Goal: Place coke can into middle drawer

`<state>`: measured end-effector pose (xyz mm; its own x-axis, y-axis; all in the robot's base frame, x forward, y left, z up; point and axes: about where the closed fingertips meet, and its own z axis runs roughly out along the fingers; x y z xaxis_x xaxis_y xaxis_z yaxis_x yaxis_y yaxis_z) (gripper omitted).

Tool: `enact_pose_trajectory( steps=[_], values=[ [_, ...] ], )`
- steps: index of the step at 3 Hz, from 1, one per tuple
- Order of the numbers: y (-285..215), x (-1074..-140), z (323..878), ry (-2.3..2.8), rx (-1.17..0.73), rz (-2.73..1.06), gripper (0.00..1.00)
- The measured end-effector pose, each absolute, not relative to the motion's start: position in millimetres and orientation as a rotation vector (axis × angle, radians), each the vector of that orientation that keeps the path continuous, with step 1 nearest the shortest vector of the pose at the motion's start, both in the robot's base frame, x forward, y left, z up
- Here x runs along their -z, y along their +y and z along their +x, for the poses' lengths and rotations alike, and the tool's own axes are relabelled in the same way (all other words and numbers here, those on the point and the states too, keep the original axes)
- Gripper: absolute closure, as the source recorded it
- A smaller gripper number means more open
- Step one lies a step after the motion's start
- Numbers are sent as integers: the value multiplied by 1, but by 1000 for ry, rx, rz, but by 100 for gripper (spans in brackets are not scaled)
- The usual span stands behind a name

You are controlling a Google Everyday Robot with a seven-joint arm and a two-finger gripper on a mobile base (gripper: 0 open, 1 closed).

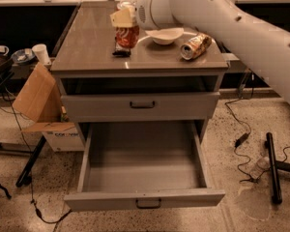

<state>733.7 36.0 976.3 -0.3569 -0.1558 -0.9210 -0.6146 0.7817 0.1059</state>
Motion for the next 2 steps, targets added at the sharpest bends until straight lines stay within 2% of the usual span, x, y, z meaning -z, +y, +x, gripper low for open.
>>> enact_pose_trajectory(
  steps=[2],
  values=[
    [13,-975,654,2001,-475,-689,100]
  ],
)
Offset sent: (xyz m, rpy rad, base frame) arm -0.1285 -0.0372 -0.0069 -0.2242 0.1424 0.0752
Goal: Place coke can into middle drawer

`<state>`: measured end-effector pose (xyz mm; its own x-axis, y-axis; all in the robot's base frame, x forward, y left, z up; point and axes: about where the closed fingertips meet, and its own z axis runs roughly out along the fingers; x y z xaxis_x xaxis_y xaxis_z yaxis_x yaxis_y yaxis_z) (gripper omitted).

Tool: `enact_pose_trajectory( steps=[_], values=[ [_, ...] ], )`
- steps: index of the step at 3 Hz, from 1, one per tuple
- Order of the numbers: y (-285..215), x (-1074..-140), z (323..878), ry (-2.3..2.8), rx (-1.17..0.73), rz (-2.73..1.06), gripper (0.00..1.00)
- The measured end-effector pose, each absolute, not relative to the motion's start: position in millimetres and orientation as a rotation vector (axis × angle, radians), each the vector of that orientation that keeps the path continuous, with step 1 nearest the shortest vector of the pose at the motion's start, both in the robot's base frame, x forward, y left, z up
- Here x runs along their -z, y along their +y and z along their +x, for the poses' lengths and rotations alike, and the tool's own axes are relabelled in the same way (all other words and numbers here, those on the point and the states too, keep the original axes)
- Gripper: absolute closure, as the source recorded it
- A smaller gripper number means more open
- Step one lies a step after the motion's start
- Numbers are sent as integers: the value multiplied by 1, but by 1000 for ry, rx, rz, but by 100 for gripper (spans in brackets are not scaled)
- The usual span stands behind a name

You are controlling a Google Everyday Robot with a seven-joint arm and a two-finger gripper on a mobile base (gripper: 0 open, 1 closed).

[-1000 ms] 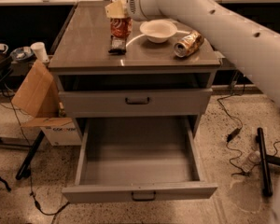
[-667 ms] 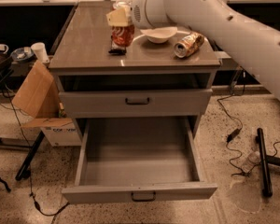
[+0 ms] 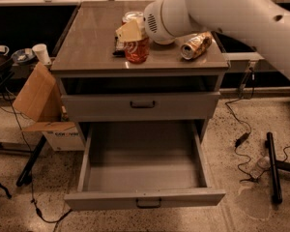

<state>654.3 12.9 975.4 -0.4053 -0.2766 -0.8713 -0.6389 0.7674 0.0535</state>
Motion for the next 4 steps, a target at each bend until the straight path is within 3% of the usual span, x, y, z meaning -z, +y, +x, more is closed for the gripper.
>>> enact_pose_trajectory(
  steps=[2,4],
  values=[
    [46,-912,606,2196,-462,-978,100],
    [90,-810,607,2291,-440,-1013,100]
  ],
)
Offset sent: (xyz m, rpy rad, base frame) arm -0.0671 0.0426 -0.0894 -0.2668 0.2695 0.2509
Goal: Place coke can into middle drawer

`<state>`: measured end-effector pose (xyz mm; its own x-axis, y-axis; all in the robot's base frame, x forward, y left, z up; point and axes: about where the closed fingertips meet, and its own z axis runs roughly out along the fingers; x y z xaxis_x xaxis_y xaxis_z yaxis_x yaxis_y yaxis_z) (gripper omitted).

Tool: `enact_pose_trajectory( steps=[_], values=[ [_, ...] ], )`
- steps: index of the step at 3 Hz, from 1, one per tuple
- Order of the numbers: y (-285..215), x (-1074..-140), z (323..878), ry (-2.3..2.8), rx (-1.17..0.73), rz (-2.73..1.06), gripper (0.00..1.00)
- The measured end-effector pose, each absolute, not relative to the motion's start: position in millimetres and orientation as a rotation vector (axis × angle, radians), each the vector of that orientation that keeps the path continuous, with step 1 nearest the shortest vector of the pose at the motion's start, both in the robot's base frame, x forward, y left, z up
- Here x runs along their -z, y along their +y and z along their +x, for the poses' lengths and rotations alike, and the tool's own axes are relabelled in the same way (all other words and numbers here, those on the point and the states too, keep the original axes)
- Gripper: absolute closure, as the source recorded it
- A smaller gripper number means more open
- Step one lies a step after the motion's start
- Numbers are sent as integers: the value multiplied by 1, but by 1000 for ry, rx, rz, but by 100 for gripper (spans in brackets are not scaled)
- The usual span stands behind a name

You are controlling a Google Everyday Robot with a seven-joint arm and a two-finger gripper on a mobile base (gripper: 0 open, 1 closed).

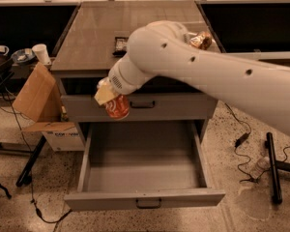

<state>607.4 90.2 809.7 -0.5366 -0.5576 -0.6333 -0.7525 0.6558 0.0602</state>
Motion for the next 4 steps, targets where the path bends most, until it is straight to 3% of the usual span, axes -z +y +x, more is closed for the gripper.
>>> enact_pose_trajectory(
  steps=[4],
  values=[
    [200,-650,607,2352,-521,-913,100]
  ],
)
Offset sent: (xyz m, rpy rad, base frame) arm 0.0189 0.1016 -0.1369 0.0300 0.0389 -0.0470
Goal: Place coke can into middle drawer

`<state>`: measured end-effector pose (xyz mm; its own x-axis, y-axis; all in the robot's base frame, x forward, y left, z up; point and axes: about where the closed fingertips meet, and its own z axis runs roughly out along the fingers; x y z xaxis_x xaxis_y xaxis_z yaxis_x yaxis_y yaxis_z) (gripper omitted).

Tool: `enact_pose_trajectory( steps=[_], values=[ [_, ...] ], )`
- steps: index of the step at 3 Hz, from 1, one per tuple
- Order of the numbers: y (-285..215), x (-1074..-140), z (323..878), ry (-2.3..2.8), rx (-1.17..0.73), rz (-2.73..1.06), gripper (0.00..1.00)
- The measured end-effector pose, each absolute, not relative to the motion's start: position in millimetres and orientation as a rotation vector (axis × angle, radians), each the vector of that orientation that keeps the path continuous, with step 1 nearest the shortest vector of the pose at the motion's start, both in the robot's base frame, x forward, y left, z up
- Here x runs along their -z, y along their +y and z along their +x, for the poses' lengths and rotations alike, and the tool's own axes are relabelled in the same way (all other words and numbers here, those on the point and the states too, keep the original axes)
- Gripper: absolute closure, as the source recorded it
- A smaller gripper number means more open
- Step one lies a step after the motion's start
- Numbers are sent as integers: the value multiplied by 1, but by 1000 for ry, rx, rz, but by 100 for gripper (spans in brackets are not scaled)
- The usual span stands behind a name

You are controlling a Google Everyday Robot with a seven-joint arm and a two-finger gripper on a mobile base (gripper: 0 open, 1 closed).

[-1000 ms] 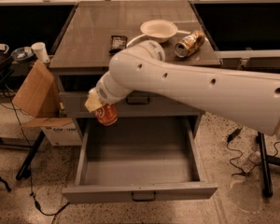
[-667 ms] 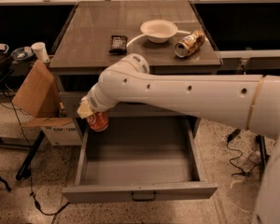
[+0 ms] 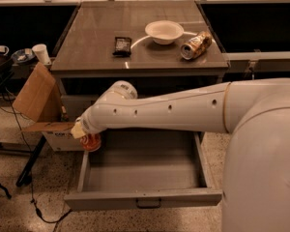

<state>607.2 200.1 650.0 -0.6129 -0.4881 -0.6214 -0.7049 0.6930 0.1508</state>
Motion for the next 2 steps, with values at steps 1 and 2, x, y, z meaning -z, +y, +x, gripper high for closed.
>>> enact_pose_trajectory(
  steps=[1,2],
  values=[
    [212,-612,580,2408,-575,-893,100],
    [218,-583,565,2447,-617,-867,100]
  ],
)
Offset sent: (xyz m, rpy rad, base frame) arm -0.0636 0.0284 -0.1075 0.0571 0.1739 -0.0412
